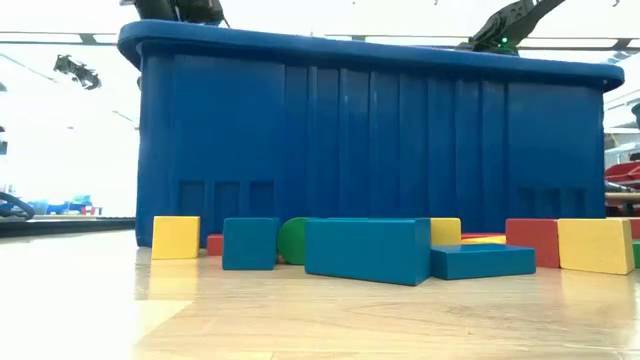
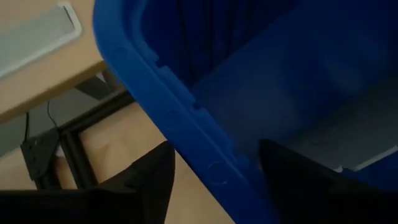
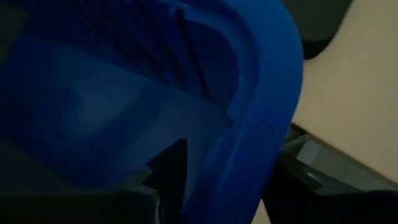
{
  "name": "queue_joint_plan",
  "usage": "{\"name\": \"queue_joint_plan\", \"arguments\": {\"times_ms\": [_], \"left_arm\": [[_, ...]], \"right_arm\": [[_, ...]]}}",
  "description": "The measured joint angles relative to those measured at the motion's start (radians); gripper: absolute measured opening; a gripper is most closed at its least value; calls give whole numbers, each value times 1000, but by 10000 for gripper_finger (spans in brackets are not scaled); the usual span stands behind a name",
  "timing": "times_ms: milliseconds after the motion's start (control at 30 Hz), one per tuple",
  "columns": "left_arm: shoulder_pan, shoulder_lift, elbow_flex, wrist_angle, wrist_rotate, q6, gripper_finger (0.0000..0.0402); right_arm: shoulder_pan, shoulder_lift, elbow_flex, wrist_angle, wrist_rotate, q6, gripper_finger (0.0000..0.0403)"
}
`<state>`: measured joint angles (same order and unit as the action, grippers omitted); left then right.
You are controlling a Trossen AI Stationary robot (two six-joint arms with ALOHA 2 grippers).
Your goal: Sort Items/Unsort Items
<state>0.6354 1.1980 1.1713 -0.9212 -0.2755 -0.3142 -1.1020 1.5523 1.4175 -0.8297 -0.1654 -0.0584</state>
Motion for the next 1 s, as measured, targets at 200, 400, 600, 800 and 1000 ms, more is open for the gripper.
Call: {"name": "queue_joint_plan", "arguments": {"times_ms": [200, 400, 600, 800, 1000], "left_arm": [[72, 3, 12, 210, 49, 100, 218], [132, 14, 24, 374, 119, 166, 217], [150, 29, 152, 168, 135, 205, 218], [126, 12, 281, -163, 138, 41, 218], [99, -21, 220, -373, 143, -147, 218]], "right_arm": [[-3, 3, 0, 97, -32, 62, 136], [18, 4, 0, 141, -137, 77, 150], [22, 3, 0, 129, -84, 54, 152], [5, 3, 0, 132, -62, 37, 153], [-4, 3, 0, 131, -57, 21, 153]]}}
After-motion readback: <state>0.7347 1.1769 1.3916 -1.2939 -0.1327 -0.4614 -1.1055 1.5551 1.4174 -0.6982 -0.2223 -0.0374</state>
